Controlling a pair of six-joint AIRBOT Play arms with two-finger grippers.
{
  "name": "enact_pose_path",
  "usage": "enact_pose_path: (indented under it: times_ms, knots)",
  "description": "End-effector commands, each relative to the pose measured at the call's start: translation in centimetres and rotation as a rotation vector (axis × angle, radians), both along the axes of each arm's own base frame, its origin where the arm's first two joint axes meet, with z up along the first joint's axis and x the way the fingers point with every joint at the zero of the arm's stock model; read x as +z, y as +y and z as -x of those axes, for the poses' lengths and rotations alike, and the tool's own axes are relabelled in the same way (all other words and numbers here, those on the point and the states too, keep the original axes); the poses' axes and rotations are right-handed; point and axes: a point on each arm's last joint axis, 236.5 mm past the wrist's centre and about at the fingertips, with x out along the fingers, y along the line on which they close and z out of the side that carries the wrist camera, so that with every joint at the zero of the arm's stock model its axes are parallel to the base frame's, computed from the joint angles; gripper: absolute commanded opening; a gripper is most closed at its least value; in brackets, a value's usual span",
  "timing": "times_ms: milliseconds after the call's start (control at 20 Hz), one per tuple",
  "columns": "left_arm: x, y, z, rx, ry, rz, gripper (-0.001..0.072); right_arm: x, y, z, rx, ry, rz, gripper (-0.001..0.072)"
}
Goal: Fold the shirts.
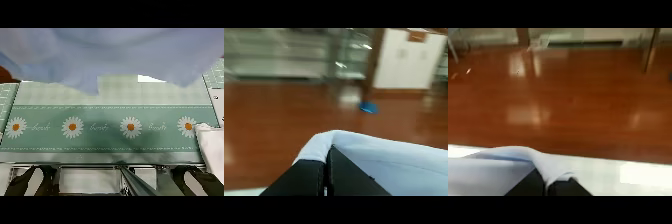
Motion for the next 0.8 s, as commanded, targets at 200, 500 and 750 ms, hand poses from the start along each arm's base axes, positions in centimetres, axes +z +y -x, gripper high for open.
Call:
enact_pose_path:
  times_ms: [200, 500, 750]
  knots:
    - [1.0, 1.8, 11.8, 0.345, -0.062, -0.188, 0.0021, -2.3, -0.2, 10.5, -0.065, 0.075, 0.064, 0.0018]
    - [-10.8, 3.8, 4.4, 0.248, 0.262, -0.074, 0.0021, -12.5, 0.3, 4.8, 0.001, 0.397, -0.007, 0.0018]
    - [-26.1, 4.6, -5.1, 0.109, 0.585, 0.149, 0.0021, -24.1, -1.2, -4.4, -0.030, 0.554, -0.097, 0.0018]
